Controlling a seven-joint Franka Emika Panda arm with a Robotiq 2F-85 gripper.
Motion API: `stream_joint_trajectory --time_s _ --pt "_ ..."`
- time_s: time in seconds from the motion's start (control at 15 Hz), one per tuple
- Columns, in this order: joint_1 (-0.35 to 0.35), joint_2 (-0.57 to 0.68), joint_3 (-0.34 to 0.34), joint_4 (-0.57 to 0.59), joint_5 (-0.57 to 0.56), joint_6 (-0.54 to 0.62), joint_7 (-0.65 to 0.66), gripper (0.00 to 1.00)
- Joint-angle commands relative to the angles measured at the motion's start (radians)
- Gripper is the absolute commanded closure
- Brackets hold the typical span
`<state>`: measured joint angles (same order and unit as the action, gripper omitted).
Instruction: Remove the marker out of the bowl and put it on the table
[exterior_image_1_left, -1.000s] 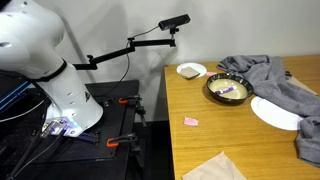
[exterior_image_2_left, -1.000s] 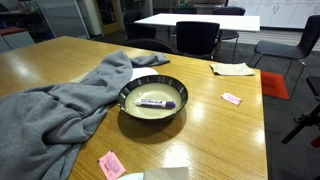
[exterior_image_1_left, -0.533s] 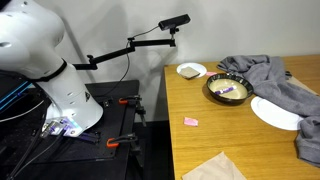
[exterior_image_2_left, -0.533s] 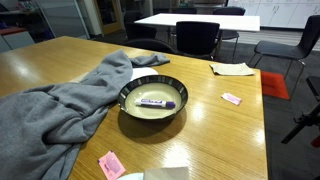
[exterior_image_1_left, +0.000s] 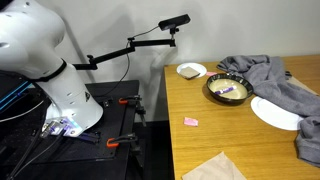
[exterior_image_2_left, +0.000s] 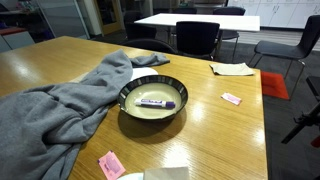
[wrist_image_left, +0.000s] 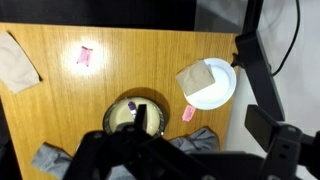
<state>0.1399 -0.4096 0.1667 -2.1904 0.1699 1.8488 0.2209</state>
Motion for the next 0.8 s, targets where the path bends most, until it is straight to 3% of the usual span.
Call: stream_joint_trajectory --time_s 0.0,0.27,0.73 --pt "-0.019 0.061 -0.002 -0.019 -0.047 0.172 -0.051 0.00" --pt "-0.035 0.161 -0.021 -0.041 -0.108 0.382 -0.106 0.00" --pt "-0.052 0.368 -0.089 -0.006 -0.089 0.543 -0.247 0.00"
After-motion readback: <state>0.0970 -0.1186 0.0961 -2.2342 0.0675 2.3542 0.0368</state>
